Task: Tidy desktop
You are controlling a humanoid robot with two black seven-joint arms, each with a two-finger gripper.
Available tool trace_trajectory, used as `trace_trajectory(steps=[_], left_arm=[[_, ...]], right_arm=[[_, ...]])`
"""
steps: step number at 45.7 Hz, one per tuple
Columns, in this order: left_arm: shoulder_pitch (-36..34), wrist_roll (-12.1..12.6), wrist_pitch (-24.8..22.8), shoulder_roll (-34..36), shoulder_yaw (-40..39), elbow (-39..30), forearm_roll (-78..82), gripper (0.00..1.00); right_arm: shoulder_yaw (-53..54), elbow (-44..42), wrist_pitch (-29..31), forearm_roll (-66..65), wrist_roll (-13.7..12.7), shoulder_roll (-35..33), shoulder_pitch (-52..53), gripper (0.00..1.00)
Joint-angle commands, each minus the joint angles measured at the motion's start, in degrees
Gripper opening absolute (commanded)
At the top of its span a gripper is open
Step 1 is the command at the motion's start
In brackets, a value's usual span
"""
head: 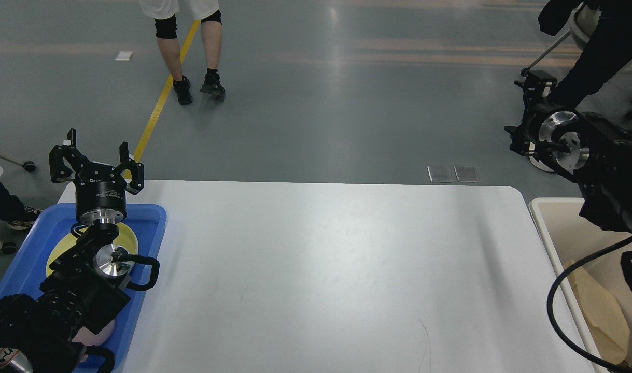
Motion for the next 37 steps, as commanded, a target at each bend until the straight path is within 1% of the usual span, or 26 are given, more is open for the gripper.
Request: trace_trajectory(steps=[1,4,6,13,21,37], left_arm=[[0.0,0.0,0.0,0.0,0.0,0.0,0.0,0.96],[0.0,0.0,0.0,0.0,0.0,0.0,0.0,0.96],[0.0,0.0,0.0,0.0,0.0,0.0,0.0,0.96],[0.0,0.0,0.0,0.0,0.0,0.0,0.0,0.96],[0.0,0.0,0.0,0.0,0.0,0.0,0.0,0.96],[0.0,0.0,0.0,0.0,0.0,0.0,0.0,0.96]], right_arm=[[2.0,-0.1,-2.6,-0.6,6.6,0.9,-1.0,1.00],[2.0,-0.1,-5.5,-0.6,10.4,1.6,-1.6,1.00],[2.2,-0.2,-6.3,-0.6,11.9,2.6,-1.9,1.00],[3.1,-0.3,-6.9,-0.4,12.0,6.7,-4.2,1.00],[3.2,-0.2,-6.6,-0.4,12.0,9.7,-5.1,1.00],[2.1,-0.3,-6.5,-0.3,12.5,9.2,-4.3,1.00]])
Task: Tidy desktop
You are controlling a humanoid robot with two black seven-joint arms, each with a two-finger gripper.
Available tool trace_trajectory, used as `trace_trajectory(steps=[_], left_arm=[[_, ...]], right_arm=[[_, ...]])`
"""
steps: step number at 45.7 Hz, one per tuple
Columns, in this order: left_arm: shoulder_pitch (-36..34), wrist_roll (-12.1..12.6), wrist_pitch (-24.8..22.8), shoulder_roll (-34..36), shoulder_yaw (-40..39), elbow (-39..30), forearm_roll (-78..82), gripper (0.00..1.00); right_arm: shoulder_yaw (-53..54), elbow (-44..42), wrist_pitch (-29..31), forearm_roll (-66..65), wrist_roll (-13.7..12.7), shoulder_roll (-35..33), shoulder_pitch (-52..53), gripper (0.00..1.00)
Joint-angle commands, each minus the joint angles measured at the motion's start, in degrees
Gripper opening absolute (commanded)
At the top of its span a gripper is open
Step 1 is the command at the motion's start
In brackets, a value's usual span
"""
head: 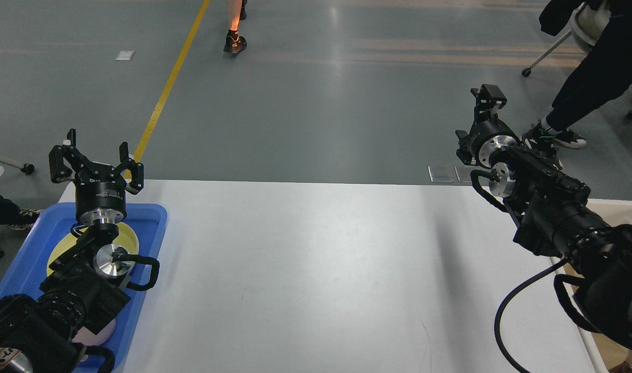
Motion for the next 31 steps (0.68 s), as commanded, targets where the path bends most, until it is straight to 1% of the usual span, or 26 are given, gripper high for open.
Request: trace_trajectory(steps=[1,11,17,20,24,31], left_arm=[[0.0,0.0,0.0,0.0,0.0,0.0,0.0,0.96],[0.0,0.0,0.0,0.0,0.0,0.0,0.0,0.96],[0.0,0.0,0.0,0.0,0.0,0.1,0.0,0.96],[0.0,0.0,0.0,0.0,0.0,0.0,0.0,0.96],[0.0,0.0,0.1,0.0,0.0,0.0,0.0,0.96],[0.0,0.0,0.0,0.0,0.0,0.1,0.0,0.96]], right_arm=[[0.0,0.0,0.0,0.0,0.1,-0.7,0.2,1.00],[1.9,-0.1,-1.0,0.9,0.2,-1.2,0.2,1.00],[10.6,0.0,-0.5,4.4,0.3,-1.5,0.1,1.00],[13.1,0.0,-0.2,4.6,0.3,-1.5,-0.2,1.00],[13.9,0.2,0.1,4.7,0.4,-1.3,-0.5,1.00],[13.7,0.5,1.0,4.7,1.7,-1.1,-0.7,1.00]])
